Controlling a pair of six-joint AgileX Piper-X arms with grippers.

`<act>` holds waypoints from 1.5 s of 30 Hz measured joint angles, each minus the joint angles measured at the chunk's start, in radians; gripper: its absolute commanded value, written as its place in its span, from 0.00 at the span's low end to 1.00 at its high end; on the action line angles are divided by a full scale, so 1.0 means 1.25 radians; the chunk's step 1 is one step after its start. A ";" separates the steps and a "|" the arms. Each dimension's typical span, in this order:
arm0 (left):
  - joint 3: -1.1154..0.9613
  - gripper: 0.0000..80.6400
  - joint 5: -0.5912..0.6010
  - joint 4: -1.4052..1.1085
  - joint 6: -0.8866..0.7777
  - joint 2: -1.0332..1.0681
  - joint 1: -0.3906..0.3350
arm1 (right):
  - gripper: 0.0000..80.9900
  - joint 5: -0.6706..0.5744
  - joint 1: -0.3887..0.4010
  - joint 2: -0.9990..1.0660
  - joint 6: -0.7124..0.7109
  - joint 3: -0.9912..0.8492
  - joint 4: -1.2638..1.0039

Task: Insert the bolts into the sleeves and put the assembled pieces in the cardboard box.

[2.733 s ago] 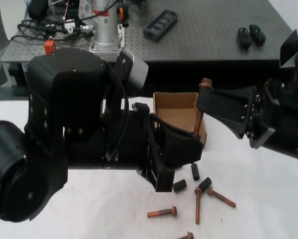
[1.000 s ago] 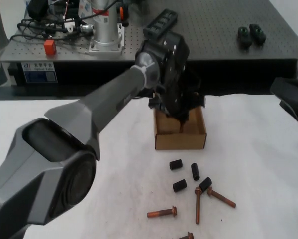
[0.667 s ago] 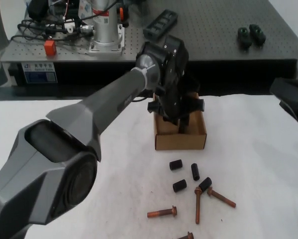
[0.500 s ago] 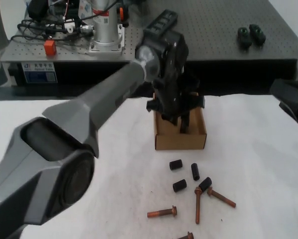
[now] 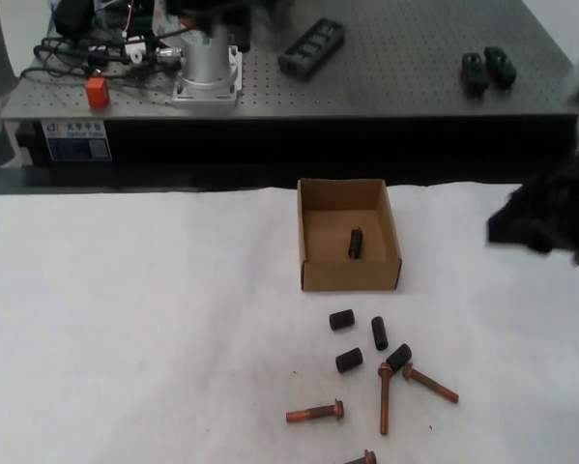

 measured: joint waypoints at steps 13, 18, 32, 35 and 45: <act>0.284 0.36 0.056 -0.058 -0.032 -0.426 0.001 | 0.52 0.268 0.213 0.229 -0.222 -0.057 0.041; 0.293 0.36 0.056 -0.025 -0.044 -0.508 0.001 | 0.52 0.289 0.232 0.305 -0.244 -0.057 0.041; 0.298 0.36 0.056 0.087 -0.047 -0.527 0.001 | 0.46 0.307 0.242 0.445 -0.256 -0.057 -0.021; 0.298 0.36 0.058 0.095 -0.047 -0.527 0.001 | 0.41 0.300 0.243 0.458 -0.256 -0.065 -0.021; 0.298 0.36 0.058 0.097 -0.047 -0.527 0.001 | 0.00 0.286 0.246 0.462 -0.256 -0.071 0.008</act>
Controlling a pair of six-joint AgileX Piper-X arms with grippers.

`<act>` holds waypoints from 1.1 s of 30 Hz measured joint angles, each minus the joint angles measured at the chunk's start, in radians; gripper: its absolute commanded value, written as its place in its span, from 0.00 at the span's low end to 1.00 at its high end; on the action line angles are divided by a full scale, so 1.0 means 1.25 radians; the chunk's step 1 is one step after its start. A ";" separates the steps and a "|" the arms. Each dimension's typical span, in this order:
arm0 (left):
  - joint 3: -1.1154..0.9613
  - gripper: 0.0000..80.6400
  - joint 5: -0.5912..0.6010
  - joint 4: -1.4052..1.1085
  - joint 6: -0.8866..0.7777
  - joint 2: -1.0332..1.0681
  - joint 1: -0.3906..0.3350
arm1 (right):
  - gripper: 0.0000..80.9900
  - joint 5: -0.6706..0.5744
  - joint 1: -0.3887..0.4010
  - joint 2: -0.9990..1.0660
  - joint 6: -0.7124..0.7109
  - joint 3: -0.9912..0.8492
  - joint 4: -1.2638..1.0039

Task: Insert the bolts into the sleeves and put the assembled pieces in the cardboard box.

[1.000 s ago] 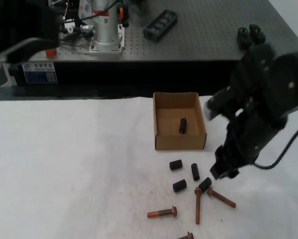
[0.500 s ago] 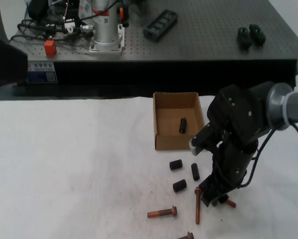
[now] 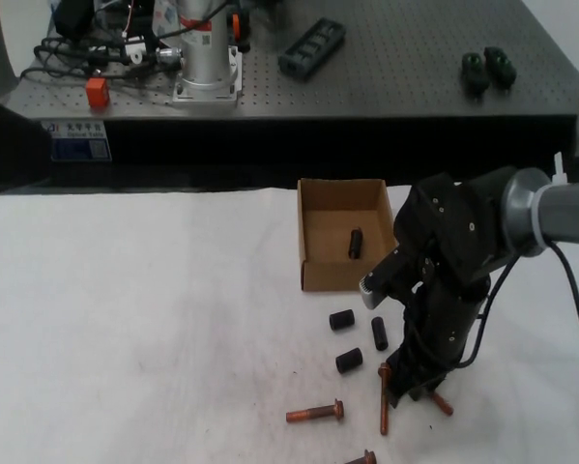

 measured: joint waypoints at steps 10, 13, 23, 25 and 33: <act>0.000 0.36 0.000 0.000 0.000 0.000 0.000 | 0.00 -0.012 0.000 -0.003 0.113 0.000 0.004; 0.000 0.36 0.008 0.002 0.000 0.013 0.000 | 0.00 -0.034 -0.003 -0.013 0.145 0.000 0.004; 0.000 0.36 0.125 -0.001 0.074 0.205 0.000 | 0.00 -0.091 -0.005 -0.246 0.314 0.012 0.023; 0.000 0.36 0.130 -0.027 0.082 0.284 -0.004 | 0.00 -0.094 -0.007 -0.328 0.355 0.012 0.032; 0.000 0.36 0.130 -0.203 0.175 0.478 -0.080 | 0.00 -0.101 -0.077 -0.456 0.377 0.012 0.070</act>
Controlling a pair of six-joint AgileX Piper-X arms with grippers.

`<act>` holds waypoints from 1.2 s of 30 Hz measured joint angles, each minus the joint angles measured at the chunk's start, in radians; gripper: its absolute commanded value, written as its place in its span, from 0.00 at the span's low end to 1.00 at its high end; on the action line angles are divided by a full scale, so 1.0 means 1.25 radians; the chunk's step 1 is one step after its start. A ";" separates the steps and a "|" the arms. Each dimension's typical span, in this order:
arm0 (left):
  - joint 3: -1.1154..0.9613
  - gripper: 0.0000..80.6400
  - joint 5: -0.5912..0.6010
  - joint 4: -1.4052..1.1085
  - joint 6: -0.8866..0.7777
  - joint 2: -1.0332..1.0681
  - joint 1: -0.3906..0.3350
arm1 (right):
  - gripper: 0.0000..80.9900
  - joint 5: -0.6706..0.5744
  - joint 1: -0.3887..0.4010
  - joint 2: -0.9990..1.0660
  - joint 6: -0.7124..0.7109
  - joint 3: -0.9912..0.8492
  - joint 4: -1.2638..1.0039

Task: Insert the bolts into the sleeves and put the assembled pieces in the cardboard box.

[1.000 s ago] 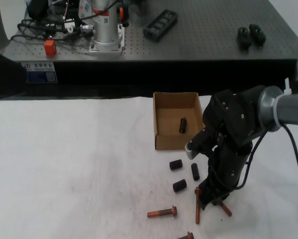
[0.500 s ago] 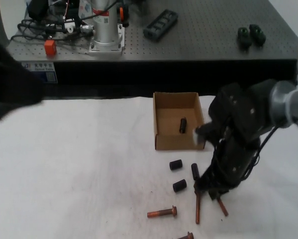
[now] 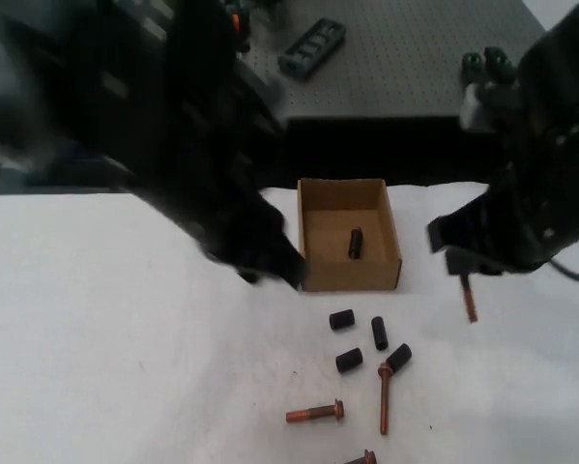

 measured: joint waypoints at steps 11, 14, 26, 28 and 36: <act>-0.175 0.36 -0.003 -0.097 0.187 0.443 -0.126 | 0.00 -0.069 -0.178 -0.025 0.066 0.000 0.004; -0.310 0.36 -0.003 -0.095 0.209 0.547 -0.131 | 0.00 -0.075 -0.196 -0.025 0.056 0.000 -0.007; -0.404 0.36 0.012 0.026 0.267 0.640 -0.143 | 0.00 -0.078 -0.205 -0.025 0.048 0.000 -0.075; -0.404 0.36 0.012 0.029 0.267 0.647 -0.143 | 0.00 -0.078 -0.205 -0.025 0.048 0.000 -0.077; -0.404 0.36 0.012 0.039 0.267 0.665 -0.143 | 0.00 -0.079 -0.205 -0.025 0.048 0.000 -0.080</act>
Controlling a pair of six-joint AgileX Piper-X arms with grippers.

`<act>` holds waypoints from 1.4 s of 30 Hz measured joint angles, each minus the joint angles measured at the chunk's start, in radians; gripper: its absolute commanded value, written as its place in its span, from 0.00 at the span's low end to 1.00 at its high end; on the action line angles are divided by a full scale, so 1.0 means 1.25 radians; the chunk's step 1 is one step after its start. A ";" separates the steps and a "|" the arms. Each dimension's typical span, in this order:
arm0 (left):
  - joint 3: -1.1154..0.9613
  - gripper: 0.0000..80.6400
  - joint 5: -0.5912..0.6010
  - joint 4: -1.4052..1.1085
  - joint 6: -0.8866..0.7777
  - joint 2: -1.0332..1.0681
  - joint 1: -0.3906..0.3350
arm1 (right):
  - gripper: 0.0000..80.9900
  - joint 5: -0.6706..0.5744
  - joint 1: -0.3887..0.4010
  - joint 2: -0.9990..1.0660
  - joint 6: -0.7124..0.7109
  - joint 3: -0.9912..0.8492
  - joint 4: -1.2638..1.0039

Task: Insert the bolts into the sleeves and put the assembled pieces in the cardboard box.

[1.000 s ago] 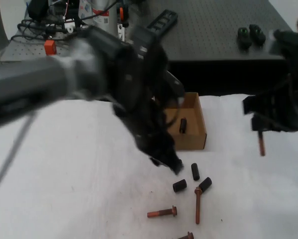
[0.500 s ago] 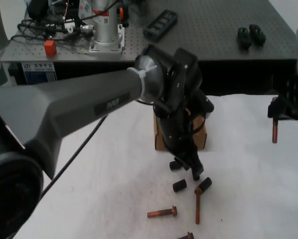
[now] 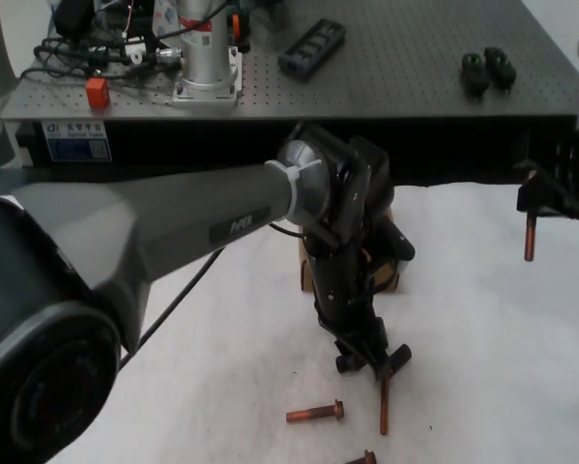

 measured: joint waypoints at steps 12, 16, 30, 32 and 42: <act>-0.002 0.13 -0.009 0.006 -0.009 0.021 0.000 | 0.00 -0.001 0.000 0.000 0.000 0.000 -0.022; -0.002 0.01 -0.012 0.006 -0.018 0.021 0.000 | 0.00 -0.001 0.000 0.000 0.000 0.000 -0.022; 0.046 0.01 -0.005 -0.007 -0.165 -0.146 0.030 | 0.00 -0.141 0.000 -0.002 0.061 0.000 -0.116; 0.099 0.01 0.034 -0.039 -0.169 -0.276 0.071 | 0.00 -0.163 0.003 -0.005 0.080 0.001 -0.130; 0.513 0.01 0.442 -0.369 -0.269 -0.678 0.138 | 0.00 -0.321 0.138 -0.057 0.189 0.001 -0.323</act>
